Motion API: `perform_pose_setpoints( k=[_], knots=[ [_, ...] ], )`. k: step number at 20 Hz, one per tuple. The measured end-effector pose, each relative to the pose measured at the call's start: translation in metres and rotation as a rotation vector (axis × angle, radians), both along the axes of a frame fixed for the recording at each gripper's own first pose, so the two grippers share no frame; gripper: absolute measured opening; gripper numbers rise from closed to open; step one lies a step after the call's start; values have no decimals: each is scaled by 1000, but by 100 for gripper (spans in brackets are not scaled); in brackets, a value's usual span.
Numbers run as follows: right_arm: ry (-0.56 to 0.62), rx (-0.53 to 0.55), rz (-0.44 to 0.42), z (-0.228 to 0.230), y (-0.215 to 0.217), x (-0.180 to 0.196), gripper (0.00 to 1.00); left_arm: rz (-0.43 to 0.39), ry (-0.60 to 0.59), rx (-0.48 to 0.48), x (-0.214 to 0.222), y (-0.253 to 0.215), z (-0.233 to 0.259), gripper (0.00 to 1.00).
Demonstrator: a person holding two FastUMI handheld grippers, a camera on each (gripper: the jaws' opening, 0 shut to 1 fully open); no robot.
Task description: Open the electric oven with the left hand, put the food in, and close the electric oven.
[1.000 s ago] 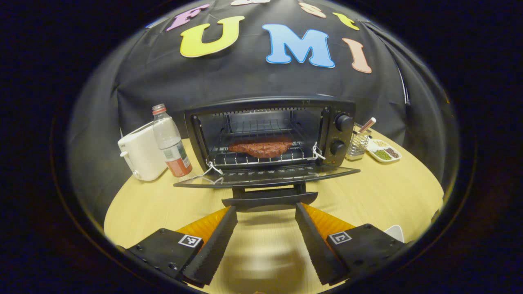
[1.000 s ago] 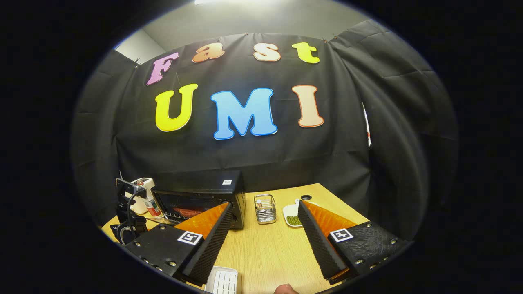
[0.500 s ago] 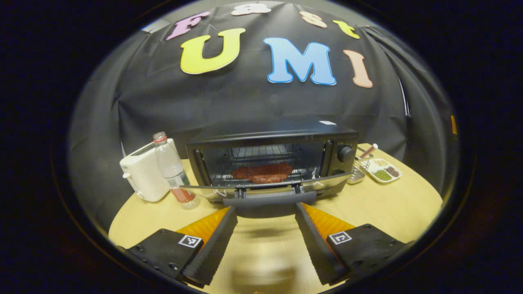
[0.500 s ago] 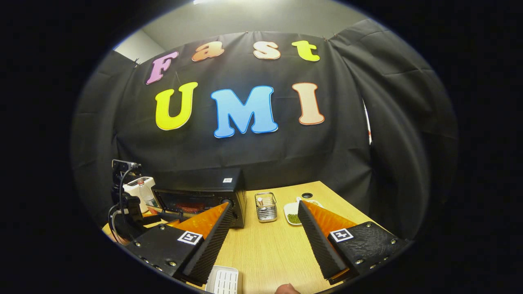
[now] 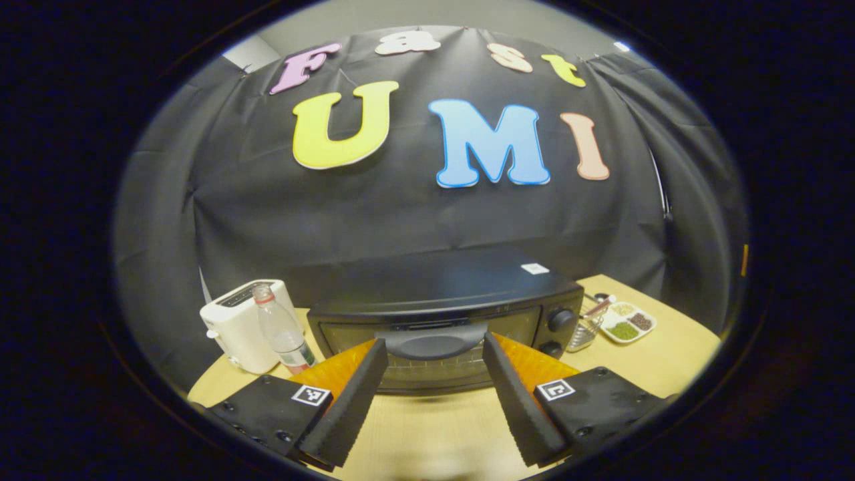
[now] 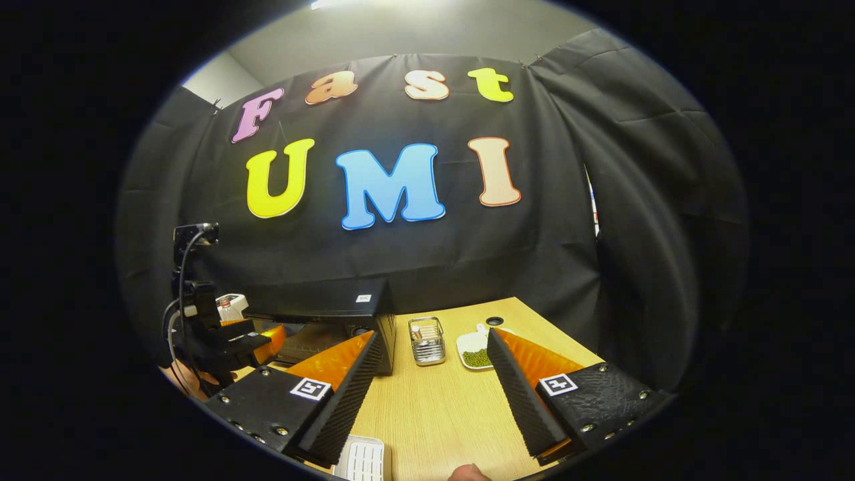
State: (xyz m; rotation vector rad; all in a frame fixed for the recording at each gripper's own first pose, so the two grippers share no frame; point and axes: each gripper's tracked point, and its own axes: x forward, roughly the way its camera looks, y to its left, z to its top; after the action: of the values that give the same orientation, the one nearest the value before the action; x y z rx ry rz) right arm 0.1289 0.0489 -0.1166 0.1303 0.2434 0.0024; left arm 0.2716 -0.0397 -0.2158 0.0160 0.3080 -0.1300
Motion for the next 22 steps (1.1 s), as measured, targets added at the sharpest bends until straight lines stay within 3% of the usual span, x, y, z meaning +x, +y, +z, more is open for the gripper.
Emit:
perform_pose_setpoints(
  k=[4,6,7,8,15,22],
  knots=[
    [-42,18,36,18,-5,-9,98,6,-70,-26,-35,-8,50,100],
    [-71,17,55,31,-10,-17,98,13,-106,-23,-59,-9,75,91],
    [-82,17,64,36,-12,-21,98,20,-123,-22,-72,-11,88,100],
    [-92,20,77,40,-15,-25,98,26,-133,-23,-85,-12,98,96],
    [-147,-8,124,62,-44,-74,98,112,-232,-12,-192,-14,160,100],
    [-170,-14,160,73,-36,-108,98,114,-271,-4,-264,-11,186,100]
  ],
)
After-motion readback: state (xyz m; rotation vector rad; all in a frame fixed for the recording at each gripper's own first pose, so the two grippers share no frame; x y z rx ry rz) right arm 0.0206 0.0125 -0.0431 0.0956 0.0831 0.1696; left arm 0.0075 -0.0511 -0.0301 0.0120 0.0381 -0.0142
